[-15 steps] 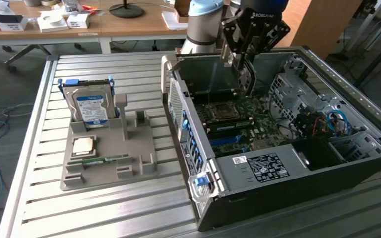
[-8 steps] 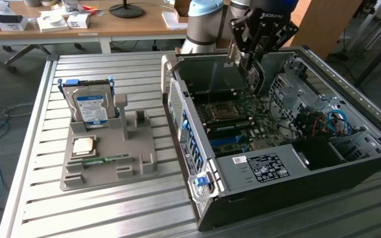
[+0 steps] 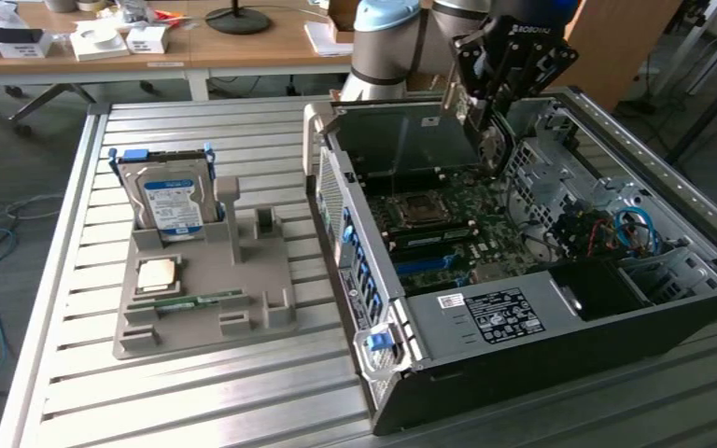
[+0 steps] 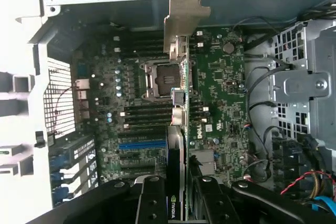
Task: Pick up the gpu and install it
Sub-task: 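Pick up the gpu and move the gpu toward the slot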
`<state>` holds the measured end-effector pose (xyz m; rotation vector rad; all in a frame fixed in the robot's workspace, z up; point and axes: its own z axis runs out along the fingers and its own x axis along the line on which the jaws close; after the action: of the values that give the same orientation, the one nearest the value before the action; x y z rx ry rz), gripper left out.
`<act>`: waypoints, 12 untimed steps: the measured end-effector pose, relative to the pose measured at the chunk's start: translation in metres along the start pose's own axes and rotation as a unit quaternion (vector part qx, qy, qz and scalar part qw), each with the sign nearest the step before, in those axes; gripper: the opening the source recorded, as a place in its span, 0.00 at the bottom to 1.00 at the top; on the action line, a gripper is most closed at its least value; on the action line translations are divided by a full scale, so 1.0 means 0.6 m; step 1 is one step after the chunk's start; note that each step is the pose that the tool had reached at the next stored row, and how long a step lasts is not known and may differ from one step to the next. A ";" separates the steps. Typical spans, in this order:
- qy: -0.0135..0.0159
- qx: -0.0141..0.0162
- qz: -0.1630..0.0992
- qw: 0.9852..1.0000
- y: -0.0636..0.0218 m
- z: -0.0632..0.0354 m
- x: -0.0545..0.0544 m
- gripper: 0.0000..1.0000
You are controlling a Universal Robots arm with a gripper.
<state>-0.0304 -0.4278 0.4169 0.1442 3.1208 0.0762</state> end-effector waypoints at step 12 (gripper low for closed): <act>0.000 0.000 0.000 1.000 0.004 0.001 -0.042 0.27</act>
<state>-0.0049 -0.4278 0.4170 0.1440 3.1213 0.0760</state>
